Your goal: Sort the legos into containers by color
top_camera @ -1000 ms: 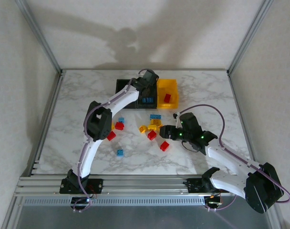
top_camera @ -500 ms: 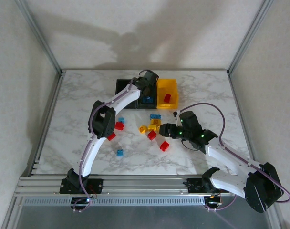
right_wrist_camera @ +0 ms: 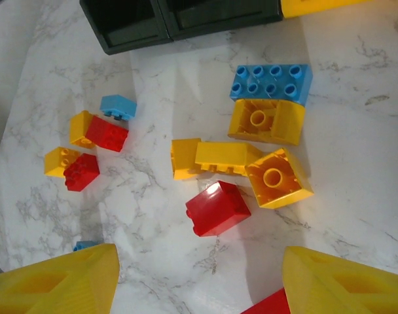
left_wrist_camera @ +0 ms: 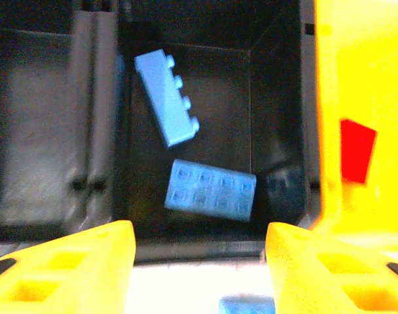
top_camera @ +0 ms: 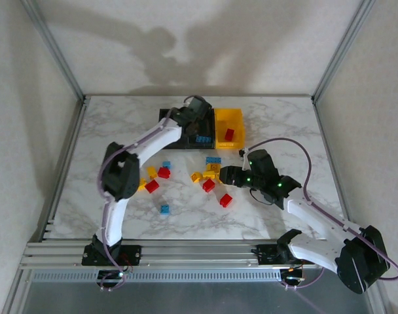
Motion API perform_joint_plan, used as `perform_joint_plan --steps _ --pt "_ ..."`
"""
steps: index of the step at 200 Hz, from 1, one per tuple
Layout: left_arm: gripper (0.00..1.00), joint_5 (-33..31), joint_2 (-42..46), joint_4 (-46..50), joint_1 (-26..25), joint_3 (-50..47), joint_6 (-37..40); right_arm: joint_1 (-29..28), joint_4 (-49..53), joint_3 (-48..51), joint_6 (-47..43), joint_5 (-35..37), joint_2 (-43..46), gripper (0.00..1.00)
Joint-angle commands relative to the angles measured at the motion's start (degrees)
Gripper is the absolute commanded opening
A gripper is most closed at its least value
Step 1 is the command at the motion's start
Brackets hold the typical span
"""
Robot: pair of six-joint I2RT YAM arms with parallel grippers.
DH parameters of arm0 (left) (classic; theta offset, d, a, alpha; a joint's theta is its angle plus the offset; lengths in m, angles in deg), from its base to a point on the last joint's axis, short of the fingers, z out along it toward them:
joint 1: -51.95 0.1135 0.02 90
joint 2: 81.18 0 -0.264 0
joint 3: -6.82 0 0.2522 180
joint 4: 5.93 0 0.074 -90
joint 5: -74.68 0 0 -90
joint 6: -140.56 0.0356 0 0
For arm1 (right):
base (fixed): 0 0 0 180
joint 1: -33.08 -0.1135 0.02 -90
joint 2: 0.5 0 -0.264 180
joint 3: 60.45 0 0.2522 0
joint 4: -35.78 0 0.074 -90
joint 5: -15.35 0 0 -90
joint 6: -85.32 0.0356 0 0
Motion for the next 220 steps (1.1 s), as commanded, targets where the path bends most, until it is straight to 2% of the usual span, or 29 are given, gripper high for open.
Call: perform_joint_plan --steps 1,54,98,123,171,220 --pt "0.56 -1.0 11.3 -2.8 0.0 -9.6 0.6 -1.9 0.6 -2.3 -2.2 0.8 0.1 0.67" --pt "0.63 -7.1 32.0 -4.5 2.1 -34.2 -3.0 -8.1 -3.3 -4.0 -2.0 1.4 -4.2 0.67" --pt "0.60 -7.3 43.5 -5.3 6.7 -49.6 -6.0 -14.3 -8.2 -4.7 -2.1 2.7 -8.2 0.67" --pt "0.61 -6.9 48.4 -6.2 9.5 -57.0 -8.1 -17.4 -11.5 -5.9 -2.2 3.1 -11.6 0.67" --pt "0.64 -6.0 50.3 -8.9 13.7 -65.2 -10.3 -22.3 -14.3 -10.2 -4.2 5.0 -18.9 0.68" --pt "0.65 -4.7 45.3 -13.4 15.2 -67.1 -9.9 -22.9 -13.6 -10.7 -4.3 6.2 -20.0 0.68"
